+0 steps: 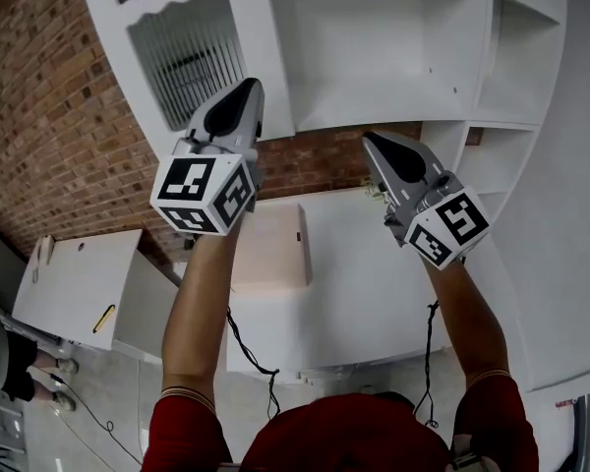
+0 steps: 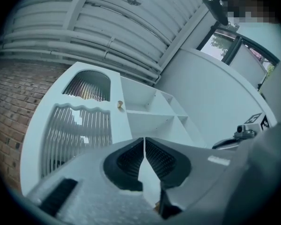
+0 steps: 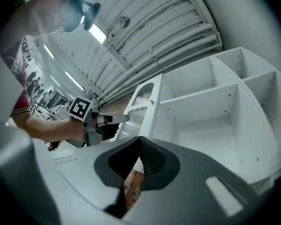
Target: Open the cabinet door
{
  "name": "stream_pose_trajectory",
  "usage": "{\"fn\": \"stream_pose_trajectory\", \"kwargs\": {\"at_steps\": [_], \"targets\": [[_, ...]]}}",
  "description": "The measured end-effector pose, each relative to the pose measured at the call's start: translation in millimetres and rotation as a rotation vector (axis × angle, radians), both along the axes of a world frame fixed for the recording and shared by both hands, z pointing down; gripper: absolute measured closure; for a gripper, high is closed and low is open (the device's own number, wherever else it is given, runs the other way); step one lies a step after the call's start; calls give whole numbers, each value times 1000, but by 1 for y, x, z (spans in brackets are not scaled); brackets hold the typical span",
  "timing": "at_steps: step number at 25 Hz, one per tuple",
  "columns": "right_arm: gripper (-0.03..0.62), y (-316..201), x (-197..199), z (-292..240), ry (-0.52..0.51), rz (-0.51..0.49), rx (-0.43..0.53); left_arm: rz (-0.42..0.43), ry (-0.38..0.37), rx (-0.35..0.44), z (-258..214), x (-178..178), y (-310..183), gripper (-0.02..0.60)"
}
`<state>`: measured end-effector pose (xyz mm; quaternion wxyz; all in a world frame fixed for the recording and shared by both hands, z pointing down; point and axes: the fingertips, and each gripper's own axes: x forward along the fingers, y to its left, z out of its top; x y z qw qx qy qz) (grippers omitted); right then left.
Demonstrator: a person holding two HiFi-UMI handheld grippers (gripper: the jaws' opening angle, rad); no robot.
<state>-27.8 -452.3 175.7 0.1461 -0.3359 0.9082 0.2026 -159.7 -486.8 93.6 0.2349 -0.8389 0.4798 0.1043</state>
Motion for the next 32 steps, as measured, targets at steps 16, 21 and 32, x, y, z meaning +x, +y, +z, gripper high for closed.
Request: {"fn": "stream_pose_trajectory", "kwargs": {"at_steps": [16, 21, 32], "targets": [[582, -34, 19, -13, 44, -61, 52, -195, -35, 115, -110, 0, -58, 475], [582, -39, 27, -7, 59, -61, 49, -261, -71, 146, -132, 0, -69, 459], [582, -45, 58, 8, 56, -30, 34, -372, -132, 171, -154, 4, -91, 453]]}}
